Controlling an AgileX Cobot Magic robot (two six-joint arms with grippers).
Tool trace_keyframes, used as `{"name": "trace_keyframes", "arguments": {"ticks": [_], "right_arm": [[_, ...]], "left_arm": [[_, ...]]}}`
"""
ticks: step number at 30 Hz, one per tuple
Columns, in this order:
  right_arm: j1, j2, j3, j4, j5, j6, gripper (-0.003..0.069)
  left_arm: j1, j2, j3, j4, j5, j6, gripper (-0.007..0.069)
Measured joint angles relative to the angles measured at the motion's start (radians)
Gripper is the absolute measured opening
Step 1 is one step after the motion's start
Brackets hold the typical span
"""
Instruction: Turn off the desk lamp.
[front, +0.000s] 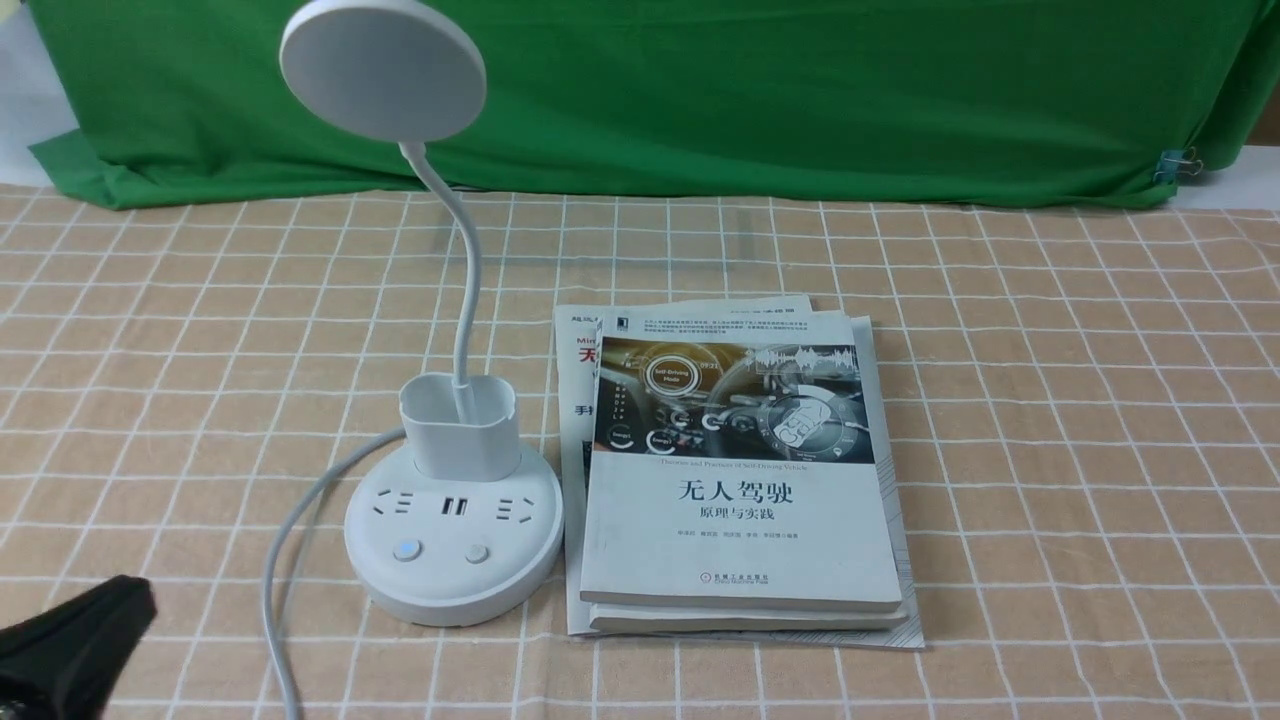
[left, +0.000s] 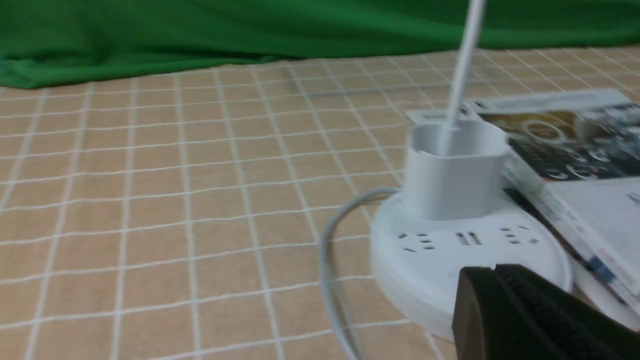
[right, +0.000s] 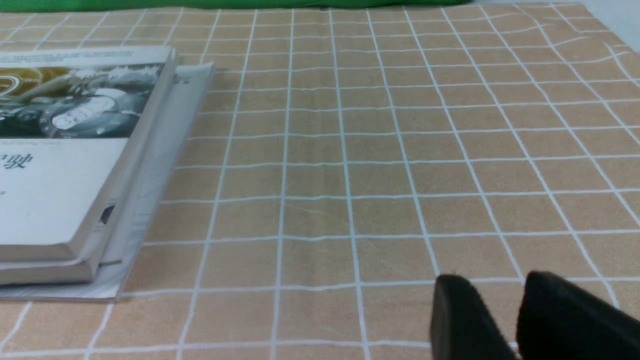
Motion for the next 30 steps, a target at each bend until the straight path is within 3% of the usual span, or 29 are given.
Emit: {"name": "trace_keyframes", "arguments": {"ticks": [4,7,14,30], "right_arm": [[0.000,0.000,0.000,0.000,0.000,0.000,0.0243],[0.000,0.000,0.000,0.000,0.000,0.000,0.0243],[0.000,0.000,0.000,0.000,0.000,0.000,0.0243],[0.000,0.000,0.000,0.000,0.000,0.000,0.0243]], "left_arm": [[0.164,-0.120,0.078,-0.049,0.011,0.000,-0.0003],[0.216,-0.184,0.093,-0.080,0.047,-0.002,-0.0003],[0.220,-0.243,0.094,-0.096,0.184,-0.011,-0.0003],[0.226,-0.246,0.094,-0.097,0.189,-0.011,-0.0003]]}}
